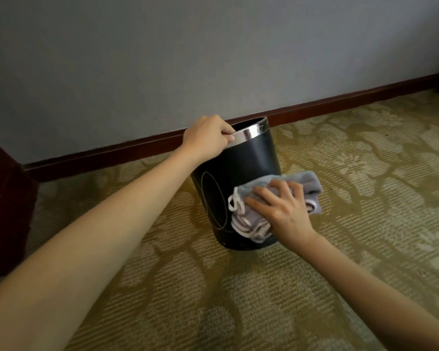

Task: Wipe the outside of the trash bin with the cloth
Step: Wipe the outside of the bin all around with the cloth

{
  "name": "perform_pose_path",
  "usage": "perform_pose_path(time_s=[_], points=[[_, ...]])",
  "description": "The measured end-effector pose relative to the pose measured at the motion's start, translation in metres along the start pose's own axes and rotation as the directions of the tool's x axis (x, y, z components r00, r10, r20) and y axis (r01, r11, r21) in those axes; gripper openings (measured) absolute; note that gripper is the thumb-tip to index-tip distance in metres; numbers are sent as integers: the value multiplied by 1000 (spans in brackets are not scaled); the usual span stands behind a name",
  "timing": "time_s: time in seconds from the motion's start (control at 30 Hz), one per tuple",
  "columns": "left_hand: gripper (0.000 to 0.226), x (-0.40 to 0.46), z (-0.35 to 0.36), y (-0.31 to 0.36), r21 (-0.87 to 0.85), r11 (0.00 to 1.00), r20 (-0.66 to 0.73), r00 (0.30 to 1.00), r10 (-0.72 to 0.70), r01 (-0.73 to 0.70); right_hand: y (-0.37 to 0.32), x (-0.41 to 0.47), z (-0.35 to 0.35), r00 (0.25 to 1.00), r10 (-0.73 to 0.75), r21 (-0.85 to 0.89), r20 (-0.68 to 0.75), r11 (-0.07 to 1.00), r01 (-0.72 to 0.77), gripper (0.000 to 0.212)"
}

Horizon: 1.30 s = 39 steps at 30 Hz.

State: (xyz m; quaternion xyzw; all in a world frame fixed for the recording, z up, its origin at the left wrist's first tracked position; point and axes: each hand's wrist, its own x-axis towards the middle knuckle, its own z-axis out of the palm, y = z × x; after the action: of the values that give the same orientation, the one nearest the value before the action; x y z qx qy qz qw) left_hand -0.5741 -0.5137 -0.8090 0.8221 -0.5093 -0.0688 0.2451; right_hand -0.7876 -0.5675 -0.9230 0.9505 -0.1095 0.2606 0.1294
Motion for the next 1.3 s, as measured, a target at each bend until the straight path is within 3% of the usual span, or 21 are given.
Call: perform_pose_path(time_s=[0.17,0.23,0.4,0.6,0.87,1.17,1.3], points=[[45,-2,-2,-16,-282,959,120,992,50,-14,0,-34,8,996,51,4,76,999,-51,30],[44,-9,-2,-33,-329,944,142,989,48,1,3,-38,6,994,61,11,92,998,-62,31],[24,-27,6,-69,-304,951,137,985,108,-62,11,-54,5,994,63,31,90,997,-66,34],[24,-28,24,-65,-298,951,36,994,102,-87,10,-61,4,992,81,44,97,995,-85,36],[31,-54,25,-53,-284,953,10,994,113,-105,8,-77,5,989,116,123,90,984,-127,52],[23,-77,13,-25,-196,978,-8,998,63,-63,1,-83,3,983,182,234,29,955,-184,38],[29,-76,-7,-18,-75,997,20,1000,7,-6,-15,-73,6,980,200,325,17,925,-195,38]])
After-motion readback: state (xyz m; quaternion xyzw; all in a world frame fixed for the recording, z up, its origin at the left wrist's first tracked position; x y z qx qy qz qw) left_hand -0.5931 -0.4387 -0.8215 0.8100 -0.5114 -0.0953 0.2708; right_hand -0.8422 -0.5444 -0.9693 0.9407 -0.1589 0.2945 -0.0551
